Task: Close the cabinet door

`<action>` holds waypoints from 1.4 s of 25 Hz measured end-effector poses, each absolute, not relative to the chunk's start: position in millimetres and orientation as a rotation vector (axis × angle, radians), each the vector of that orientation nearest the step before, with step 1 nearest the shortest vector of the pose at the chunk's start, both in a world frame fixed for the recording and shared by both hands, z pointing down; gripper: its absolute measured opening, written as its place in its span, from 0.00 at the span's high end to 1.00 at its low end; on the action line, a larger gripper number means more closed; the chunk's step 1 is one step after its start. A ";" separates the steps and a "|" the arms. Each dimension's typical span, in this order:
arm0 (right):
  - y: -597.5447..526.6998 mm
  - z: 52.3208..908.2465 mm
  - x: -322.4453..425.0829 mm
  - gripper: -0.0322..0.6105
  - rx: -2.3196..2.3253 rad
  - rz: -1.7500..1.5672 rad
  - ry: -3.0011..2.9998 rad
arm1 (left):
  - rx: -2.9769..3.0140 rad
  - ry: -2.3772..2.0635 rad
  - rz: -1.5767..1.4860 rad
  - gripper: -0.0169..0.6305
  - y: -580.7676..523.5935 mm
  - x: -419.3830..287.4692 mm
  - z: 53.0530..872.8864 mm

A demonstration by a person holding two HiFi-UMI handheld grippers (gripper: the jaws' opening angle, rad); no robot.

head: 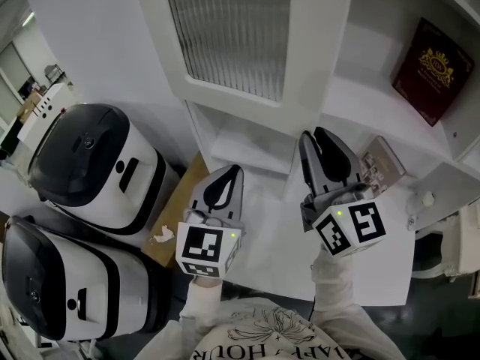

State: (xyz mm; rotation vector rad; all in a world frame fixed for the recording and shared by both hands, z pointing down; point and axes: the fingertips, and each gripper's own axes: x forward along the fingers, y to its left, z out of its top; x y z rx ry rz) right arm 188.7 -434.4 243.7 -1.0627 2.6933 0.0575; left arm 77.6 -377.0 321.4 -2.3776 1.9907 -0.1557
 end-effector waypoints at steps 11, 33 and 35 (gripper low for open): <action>-447.1 243.3 191.3 0.82 -1.195 0.137 2.657 | -2.381 2.006 -0.155 0.97 -381.9 78.8 327.4; -472.1 243.7 191.7 0.84 -1.323 0.103 2.597 | -2.354 2.059 -0.159 0.97 -384.0 63.6 333.0; -474.2 243.6 191.5 0.84 -1.317 0.095 2.602 | -2.359 2.054 -0.161 0.97 -385.6 64.5 333.1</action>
